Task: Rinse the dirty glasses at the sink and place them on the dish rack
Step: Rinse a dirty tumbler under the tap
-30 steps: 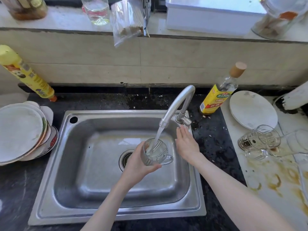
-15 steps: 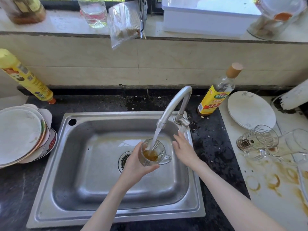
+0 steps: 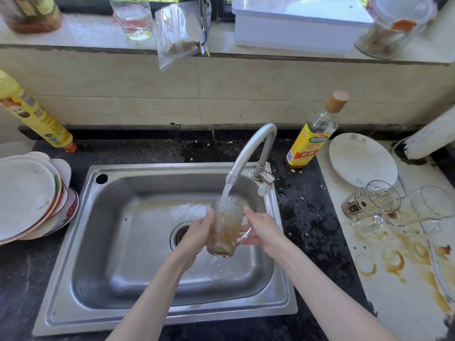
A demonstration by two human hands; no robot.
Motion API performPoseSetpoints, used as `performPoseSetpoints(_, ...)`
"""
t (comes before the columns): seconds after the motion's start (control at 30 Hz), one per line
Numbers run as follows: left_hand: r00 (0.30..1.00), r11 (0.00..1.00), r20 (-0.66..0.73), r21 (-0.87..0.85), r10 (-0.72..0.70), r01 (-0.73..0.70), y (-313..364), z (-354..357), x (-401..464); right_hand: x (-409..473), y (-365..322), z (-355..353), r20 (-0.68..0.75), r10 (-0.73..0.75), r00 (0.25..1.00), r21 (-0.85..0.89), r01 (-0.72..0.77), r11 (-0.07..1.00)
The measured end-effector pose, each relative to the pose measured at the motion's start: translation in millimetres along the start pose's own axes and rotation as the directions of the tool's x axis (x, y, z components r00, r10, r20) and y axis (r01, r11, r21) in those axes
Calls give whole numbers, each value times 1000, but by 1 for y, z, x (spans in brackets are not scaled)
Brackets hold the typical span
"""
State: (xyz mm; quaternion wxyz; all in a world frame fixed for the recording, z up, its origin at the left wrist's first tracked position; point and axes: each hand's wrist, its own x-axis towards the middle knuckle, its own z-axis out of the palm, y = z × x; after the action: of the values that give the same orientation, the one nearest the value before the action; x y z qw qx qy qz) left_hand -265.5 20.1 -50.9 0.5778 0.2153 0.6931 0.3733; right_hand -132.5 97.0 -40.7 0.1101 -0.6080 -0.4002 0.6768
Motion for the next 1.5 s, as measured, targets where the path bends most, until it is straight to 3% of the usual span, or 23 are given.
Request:
performPoseSetpoints(0.13, 981, 980, -46, 62, 189, -186, -12, 4, -3, 10, -7, 6, -75, 109, 991, 159, -96, 982)
performPoseSetpoints(0.27, 943, 916, -82, 278, 322, -289, -10, 5, -5, 4, -9, 11, -47, -7, 999, 9, 8, 1000)
performPoseSetpoints(0.37, 961, 954, -166, 242, 221, -177, 5, 0, 8, -12, -5, 15, 60, -104, 993, -139, 111, 984)
performPoseSetpoints(0.43, 976, 984, -158, 119, 150, -132, 13, -4, 17, -18, -3, 19, 79, -94, 992, -56, 98, 994)
performPoseSetpoints(0.5, 979, 985, -134, 100, 152, -139, 18, -1, 16, -15, -2, 21, 44, -58, 997, 42, 56, 998)
performPoseSetpoints(0.6, 969, 924, -58, 319, 240, -210, 13, 9, 2, -7, -5, 18, -72, 57, 996, 166, -45, 985)
performPoseSetpoints(0.7, 955, 859, 6, 437, 295, -268, -5, 16, -8, 1, 0, 10, -108, 27, 994, 119, -14, 993)
performPoseSetpoints(0.77, 963, 902, -84, 379, 258, -209, -4, 14, -1, -2, 1, 8, -52, -34, 998, 2, 34, 999)
performPoseSetpoints(0.83, 985, 974, -80, 182, 154, -137, 2, 8, 8, -6, 4, 8, 50, -58, 997, -62, 61, 996)
performPoseSetpoints(0.9, 996, 996, 83, -84, 27, -20, 5, -6, 18, -11, 6, 8, 165, -39, 986, 16, 36, 999)
performPoseSetpoints(1.0, 994, 974, 78, -220, 71, -52, 1, -8, 16, -11, 7, 14, 158, -10, 987, 177, -18, 984)
performPoseSetpoints(1.13, 943, 941, -260, -210, 207, -264, 2, 26, -2, -8, 12, 41, -125, -99, 987, -8, 99, 995)
performPoseSetpoints(1.2, 910, 939, -346, -171, 226, -299, 3, 32, -4, -13, 16, 47, -87, -191, 978, -116, 181, 977)
performPoseSetpoints(1.37, 919, 958, -382, -213, 102, -194, 6, 24, 3, -25, 29, 53, 77, -345, 935, -301, 352, 887)
performPoseSetpoints(1.5, 925, 955, -306, -114, 227, -272, 11, 23, -1, -18, 26, 48, 74, -347, 935, -158, 354, 922)
